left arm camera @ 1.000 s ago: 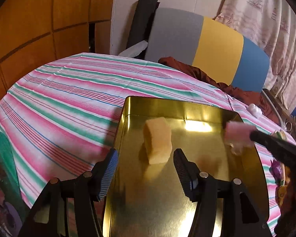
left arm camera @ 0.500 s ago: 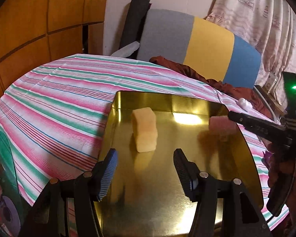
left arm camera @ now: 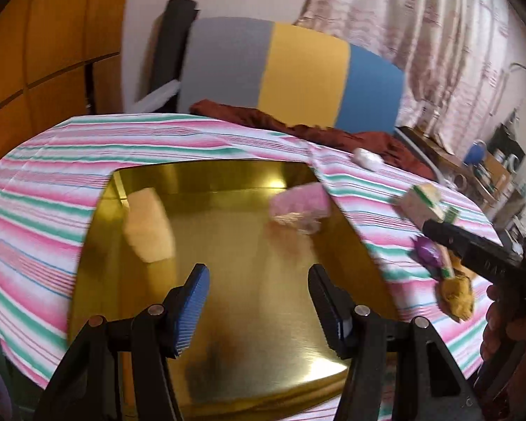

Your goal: Organize objects

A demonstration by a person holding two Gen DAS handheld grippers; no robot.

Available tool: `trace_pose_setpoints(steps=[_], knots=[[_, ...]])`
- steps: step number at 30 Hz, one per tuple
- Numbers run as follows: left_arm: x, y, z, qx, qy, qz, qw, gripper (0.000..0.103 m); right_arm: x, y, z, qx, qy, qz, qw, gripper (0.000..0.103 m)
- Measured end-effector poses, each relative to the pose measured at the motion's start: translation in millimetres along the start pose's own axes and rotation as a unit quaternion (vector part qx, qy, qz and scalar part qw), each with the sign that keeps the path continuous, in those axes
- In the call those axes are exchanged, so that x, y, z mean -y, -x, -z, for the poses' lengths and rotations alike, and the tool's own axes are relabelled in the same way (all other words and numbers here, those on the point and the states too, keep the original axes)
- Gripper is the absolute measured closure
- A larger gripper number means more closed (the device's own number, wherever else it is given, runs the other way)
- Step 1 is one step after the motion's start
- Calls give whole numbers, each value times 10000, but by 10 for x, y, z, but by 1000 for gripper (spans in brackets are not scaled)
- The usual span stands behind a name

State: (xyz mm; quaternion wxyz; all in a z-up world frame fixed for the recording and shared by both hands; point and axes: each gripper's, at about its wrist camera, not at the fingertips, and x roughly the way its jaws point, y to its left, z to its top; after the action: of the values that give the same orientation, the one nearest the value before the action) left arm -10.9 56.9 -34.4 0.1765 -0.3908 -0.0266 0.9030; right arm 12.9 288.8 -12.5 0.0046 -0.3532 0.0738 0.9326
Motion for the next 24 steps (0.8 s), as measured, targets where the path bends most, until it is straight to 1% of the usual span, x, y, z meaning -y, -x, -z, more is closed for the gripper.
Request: trace_pose_setpoints(steps=[2,5,10,12,13,14,15,17,20,22,24], knots=[[138,-7,17,-43,-121,143,9998,44,180,111,84,-20,-151,93,9998,53],[327,-12,50,-87,-318,330,9989,44,458,307,194,68,-306,388,9988,53],[712,3,107,-97,-755,753,9943,44,928,573,326,221,-710,774,9942,43],[869,25,129,-103,-921,941,9912,44,1115,638,374,221,-810,956,9919,38],[933,30,135,-107,-987,1006,9900,44,1209,652,389,196,-822,1086,9905,37],[992,35,141,-115,-1048,1052,9888,44,1284,654,388,172,-818,1185,9894,34],[1082,35,152,-134,-1145,1110,9871,44,1367,640,385,127,-798,1299,9882,28],[1200,45,175,-181,-1263,1162,9850,44,1530,581,362,-36,-813,1504,9853,22],[1376,26,196,-253,-1400,1260,9818,44,1773,431,281,-379,-1058,1416,9835,22],[1492,-1,211,-316,-1476,1326,9796,44,1835,311,255,-687,-1028,1465,9815,21],[1596,-21,230,-365,-1582,1391,9769,44,1862,229,246,-825,-976,1498,9804,21]])
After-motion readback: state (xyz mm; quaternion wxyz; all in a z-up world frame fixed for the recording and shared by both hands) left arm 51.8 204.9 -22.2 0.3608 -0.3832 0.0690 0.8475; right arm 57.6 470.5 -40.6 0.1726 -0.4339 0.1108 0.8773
